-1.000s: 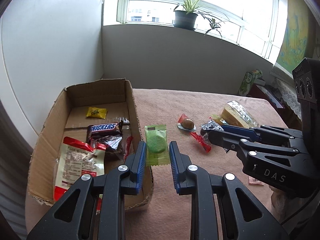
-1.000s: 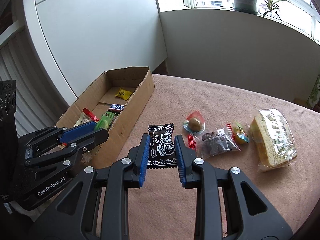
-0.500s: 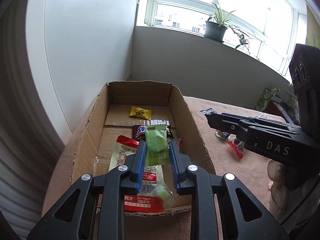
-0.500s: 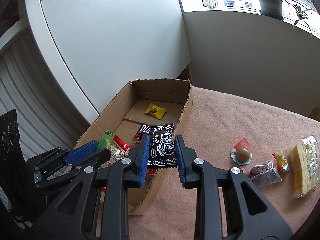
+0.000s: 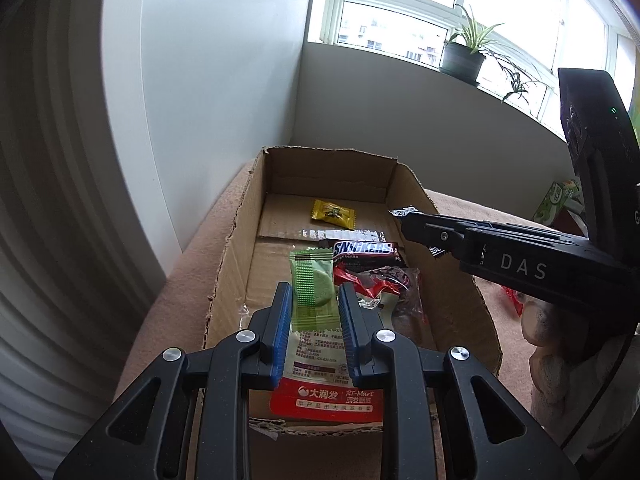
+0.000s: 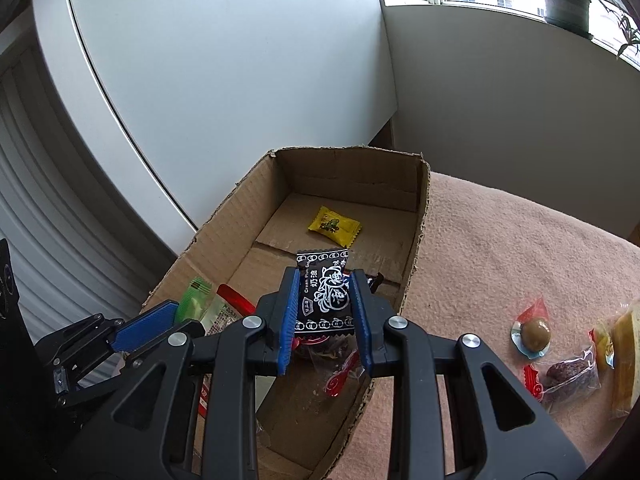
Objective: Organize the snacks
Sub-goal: 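Carry the green candy with the left tool into the box while the right tool carries the black candy there, then open both tools in the box and pull them back to the table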
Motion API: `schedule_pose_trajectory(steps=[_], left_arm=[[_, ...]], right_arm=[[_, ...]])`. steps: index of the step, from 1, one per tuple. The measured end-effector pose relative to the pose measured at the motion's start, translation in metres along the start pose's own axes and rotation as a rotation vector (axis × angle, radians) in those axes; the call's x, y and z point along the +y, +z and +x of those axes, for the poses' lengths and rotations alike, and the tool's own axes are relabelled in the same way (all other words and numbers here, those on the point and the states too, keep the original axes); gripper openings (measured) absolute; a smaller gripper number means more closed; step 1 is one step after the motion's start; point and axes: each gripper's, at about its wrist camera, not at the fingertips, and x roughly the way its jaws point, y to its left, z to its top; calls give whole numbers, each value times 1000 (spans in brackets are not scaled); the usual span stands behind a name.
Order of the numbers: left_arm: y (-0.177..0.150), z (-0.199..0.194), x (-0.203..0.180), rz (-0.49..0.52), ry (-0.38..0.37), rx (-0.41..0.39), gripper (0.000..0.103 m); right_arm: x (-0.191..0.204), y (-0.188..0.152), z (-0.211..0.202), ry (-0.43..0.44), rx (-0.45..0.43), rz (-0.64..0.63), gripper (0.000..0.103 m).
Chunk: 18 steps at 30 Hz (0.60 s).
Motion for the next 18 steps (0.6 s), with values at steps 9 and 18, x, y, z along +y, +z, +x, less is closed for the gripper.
schedule_pose_trajectory(steps=[9,18], left_arm=[[-1,2,8,-8,10,4,23],[0,-2,14,-33,8,-11,50]], right_arm=[[9,2,6,-22,-7,-35,27],[2,1,-10,-49,-54,-26,68]])
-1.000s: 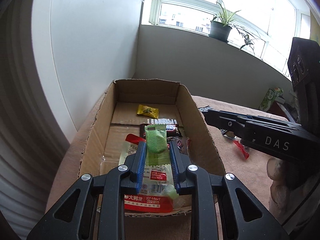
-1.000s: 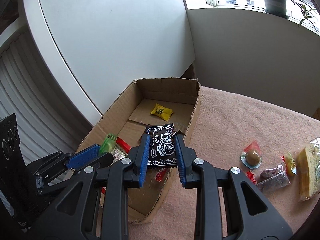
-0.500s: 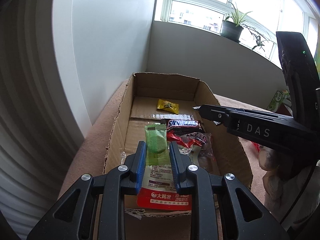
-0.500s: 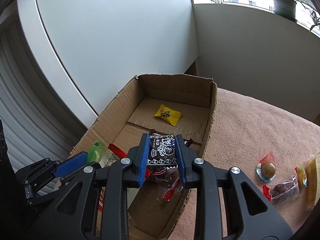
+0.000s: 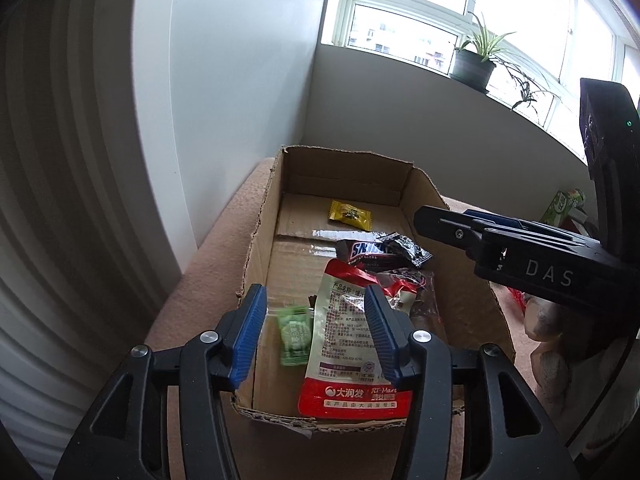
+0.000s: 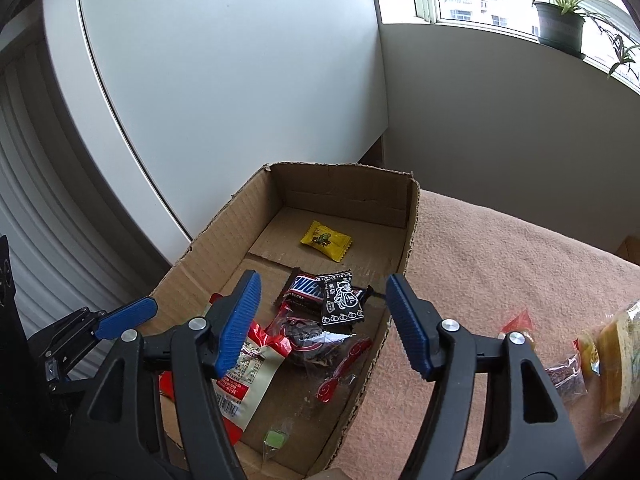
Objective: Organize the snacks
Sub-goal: 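Open both tools in the box and pull them back to the table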
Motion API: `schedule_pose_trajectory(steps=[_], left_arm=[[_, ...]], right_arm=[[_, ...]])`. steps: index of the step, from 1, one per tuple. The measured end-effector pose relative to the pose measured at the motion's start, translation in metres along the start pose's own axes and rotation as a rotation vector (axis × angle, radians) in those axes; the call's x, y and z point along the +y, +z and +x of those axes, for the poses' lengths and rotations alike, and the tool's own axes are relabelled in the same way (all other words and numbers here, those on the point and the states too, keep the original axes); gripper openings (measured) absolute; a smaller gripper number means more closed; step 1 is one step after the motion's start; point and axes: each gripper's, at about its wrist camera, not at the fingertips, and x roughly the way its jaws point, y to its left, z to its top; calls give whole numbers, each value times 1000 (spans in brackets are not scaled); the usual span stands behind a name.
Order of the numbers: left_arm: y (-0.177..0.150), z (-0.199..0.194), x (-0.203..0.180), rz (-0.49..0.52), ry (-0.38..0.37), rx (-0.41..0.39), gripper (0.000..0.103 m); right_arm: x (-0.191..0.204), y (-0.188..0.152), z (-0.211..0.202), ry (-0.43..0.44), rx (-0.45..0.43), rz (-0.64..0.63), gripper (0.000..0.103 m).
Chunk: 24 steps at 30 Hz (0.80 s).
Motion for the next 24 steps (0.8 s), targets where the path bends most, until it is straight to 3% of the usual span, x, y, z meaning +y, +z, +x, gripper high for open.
schedule_pose_trajectory(steps=[4,13,24], left_arm=[[0,-1,2,-9,0,0,53],[2,-3,-13,5,-26,-7,53],[4,-6,-51,41,-64,-12,53]], right_arm=[[-9,-2,-13,-21,-20,8,88],[-35,-14,-55,-64,-34,0,96],[-103,-37,-121,-78,-48,70,96]])
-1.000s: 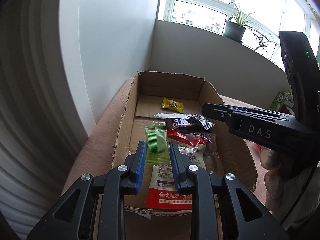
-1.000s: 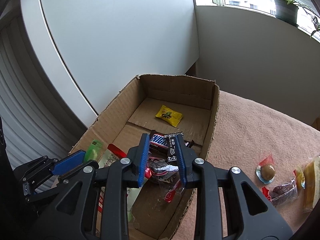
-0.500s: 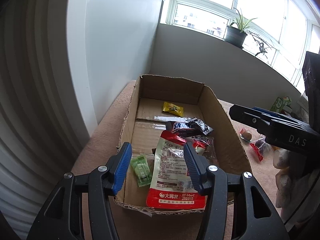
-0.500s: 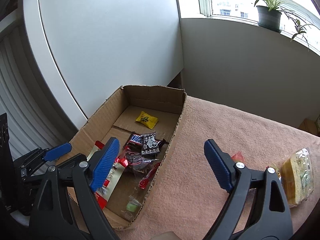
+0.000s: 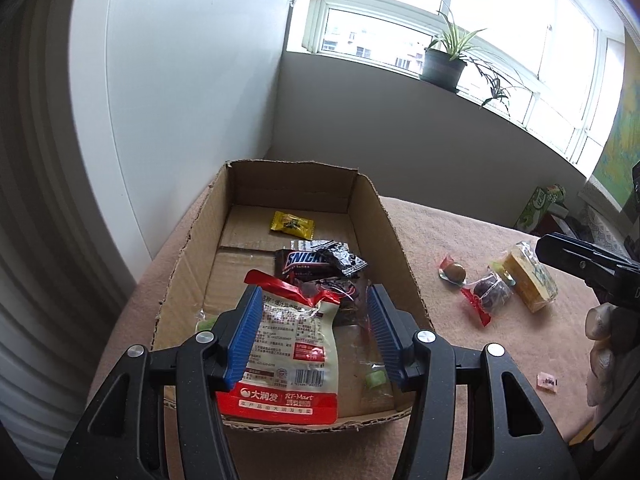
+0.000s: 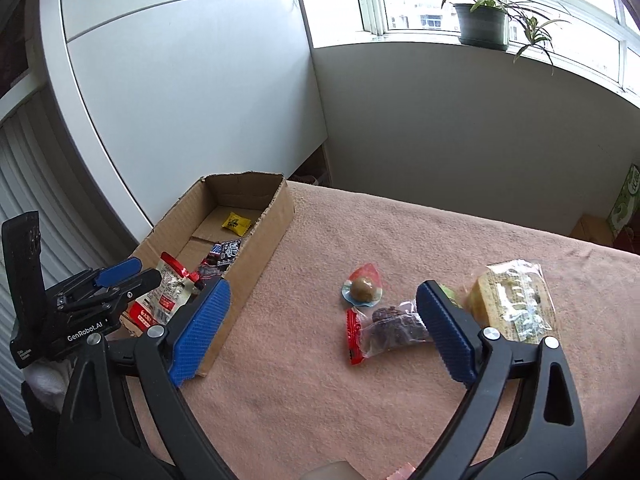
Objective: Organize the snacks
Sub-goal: 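Open both tools in the box and pull them back to the table, then grasp the red-tipped dried fruit bag with the left tool while the right tool grasps the pink candy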
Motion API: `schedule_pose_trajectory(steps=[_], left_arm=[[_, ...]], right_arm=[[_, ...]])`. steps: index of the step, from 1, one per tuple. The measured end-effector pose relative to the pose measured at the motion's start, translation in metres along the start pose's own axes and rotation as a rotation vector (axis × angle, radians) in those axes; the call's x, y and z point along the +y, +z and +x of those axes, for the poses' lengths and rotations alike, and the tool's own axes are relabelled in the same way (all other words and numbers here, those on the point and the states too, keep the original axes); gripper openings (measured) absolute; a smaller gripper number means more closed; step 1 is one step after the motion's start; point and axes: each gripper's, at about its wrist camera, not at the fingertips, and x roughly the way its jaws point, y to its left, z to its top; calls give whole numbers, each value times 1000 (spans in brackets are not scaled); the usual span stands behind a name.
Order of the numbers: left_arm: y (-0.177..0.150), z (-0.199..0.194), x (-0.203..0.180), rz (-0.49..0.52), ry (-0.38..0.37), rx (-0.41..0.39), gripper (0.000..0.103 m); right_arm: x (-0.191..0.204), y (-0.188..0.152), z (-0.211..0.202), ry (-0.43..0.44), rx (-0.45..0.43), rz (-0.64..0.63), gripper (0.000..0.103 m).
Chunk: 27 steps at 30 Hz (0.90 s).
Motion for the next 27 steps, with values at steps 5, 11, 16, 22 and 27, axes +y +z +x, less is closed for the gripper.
schedule_pose_trajectory(steps=[5,11,16,22,27], left_arm=[[1,2,-27,39,-23,2,53],[1,8,-66,100,-59,13,53],[1,24,-93,130,-104,56,57],[6,49,-131,157,-162,115,57],[6,76,-153,168,-193,176,57]], right_arm=[[-28,-20,-18,-14,13,19,96],[-52,-51,-23,-40,49,23,96],[-70,-87,-17,-15,121,36,96],[-77,-112,-19,29,174,7,96],[-80,-119,-26,65,179,-7,95]])
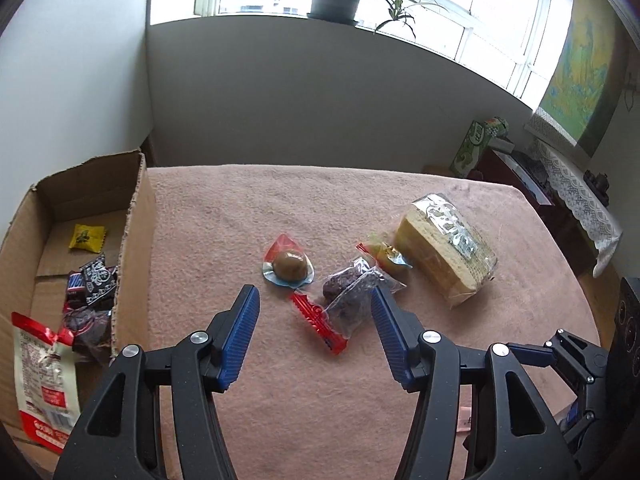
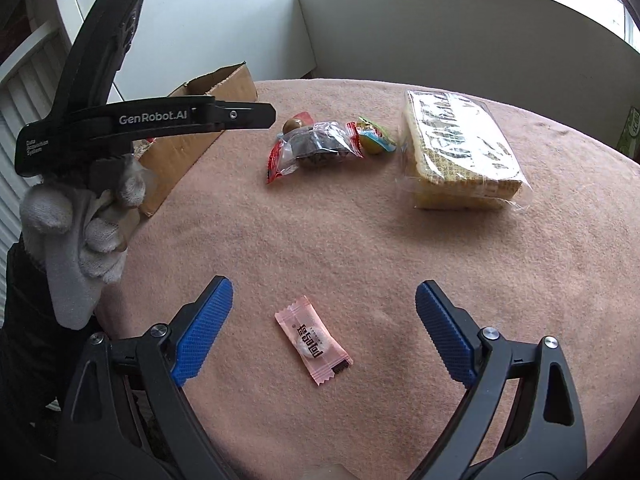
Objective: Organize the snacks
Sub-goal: 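Grasp the red-tipped dried fruit bag with the left tool while the right tool grasps the pink candy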
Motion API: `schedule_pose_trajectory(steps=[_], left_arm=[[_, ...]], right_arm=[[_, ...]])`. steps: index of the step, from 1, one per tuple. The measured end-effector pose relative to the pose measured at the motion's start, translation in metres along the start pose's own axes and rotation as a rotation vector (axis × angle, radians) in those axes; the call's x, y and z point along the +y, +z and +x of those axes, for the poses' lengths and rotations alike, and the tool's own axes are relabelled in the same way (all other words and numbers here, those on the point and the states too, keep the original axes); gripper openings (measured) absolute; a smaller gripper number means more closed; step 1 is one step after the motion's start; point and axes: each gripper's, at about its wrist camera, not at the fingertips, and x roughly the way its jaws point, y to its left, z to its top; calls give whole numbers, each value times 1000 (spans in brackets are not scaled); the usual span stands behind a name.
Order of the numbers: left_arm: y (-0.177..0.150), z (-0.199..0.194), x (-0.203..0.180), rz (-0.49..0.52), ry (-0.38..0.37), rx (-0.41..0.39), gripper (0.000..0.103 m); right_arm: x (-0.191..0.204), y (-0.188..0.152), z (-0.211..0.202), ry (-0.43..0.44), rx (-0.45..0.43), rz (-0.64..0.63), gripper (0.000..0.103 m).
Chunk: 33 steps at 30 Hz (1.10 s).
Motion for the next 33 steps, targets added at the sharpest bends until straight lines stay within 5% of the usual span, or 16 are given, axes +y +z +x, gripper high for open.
schedule_pose_trajectory(steps=[16,23,33], left_arm=[[7,50,-15,-47,-65,148,58],[-6,43,-45,119,63,107,58],[-4,54,-50,202,138,80,66]], right_arm=[[-16,-11,-10,37,-5,37,95],[-9,-15,-13,3,1,12,95],[32,-26,1,-86,30,-166,76]])
